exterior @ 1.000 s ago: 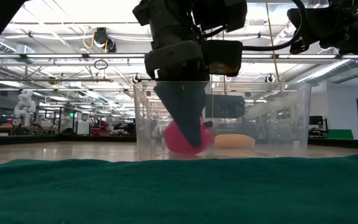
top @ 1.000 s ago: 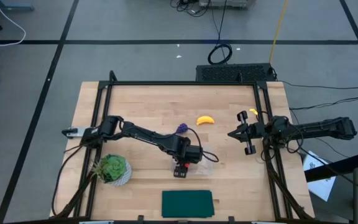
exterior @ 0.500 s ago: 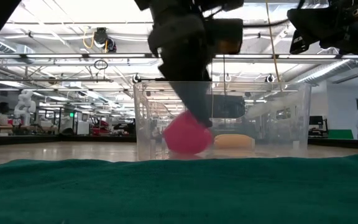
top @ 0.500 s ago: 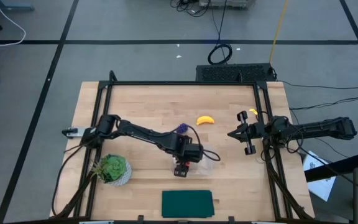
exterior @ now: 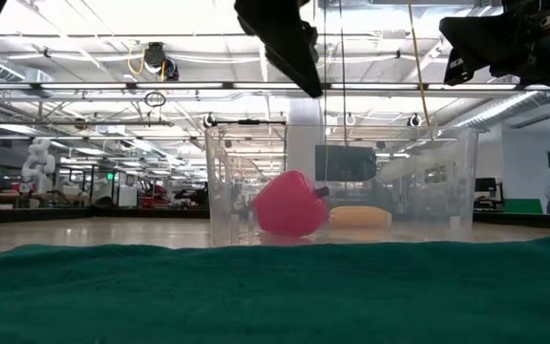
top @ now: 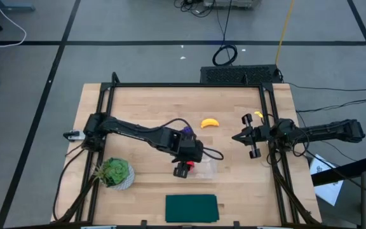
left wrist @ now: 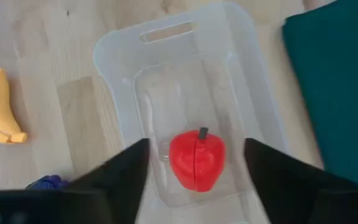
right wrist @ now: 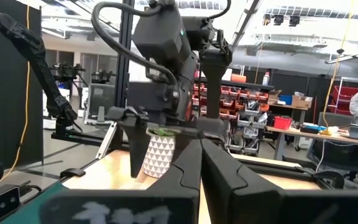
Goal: Pick and placing Produce into tupperware
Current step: Put the banana into the transparent bin
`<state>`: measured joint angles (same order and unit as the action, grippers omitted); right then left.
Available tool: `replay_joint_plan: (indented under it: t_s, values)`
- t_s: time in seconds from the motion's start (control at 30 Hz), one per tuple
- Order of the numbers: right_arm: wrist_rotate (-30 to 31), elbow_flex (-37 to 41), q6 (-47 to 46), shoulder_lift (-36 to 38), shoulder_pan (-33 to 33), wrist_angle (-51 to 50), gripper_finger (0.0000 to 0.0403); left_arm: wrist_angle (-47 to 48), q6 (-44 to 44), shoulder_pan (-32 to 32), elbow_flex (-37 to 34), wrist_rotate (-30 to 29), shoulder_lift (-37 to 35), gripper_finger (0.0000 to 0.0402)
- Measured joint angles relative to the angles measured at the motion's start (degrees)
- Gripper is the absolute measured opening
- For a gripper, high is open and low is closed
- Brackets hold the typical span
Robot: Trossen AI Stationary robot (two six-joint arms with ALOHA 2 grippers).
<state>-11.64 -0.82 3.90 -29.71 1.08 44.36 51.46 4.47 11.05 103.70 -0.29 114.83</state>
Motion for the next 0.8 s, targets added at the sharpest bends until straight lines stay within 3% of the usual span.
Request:
replay_joint_plan:
  t_s: [0.23, 0.3, 0.5, 0.67, 0.8]
  values:
    - [0.0, 0.0, 0.0, 0.0, 0.0, 0.4, 0.0, 2.6, -0.6, -0.1, 0.0, 0.2, -0.2, 0.0053]
    - [0.0, 0.0, -0.2, 0.0, 0.0, 0.4, 0.0, 2.7, -0.7, 0.0, 0.0, 0.2, -0.2, 0.0015]
    - [0.0, 0.0, -0.2, 0.0, 0.0, 0.4, 0.0, 2.3, 0.3, 0.0, 0.0, -1.0, -0.2, 0.0017]
    - [0.0, 0.0, -0.2, 0.0, 0.0, 0.4, 0.0, 2.6, 2.5, 0.7, -0.2, -7.1, -1.4, 0.0003]
    - [0.0, 0.0, -0.2, 0.0, 0.0, 0.1, 0.0, 2.2, 2.5, 1.2, -0.1, -8.5, -4.9, 0.0009]
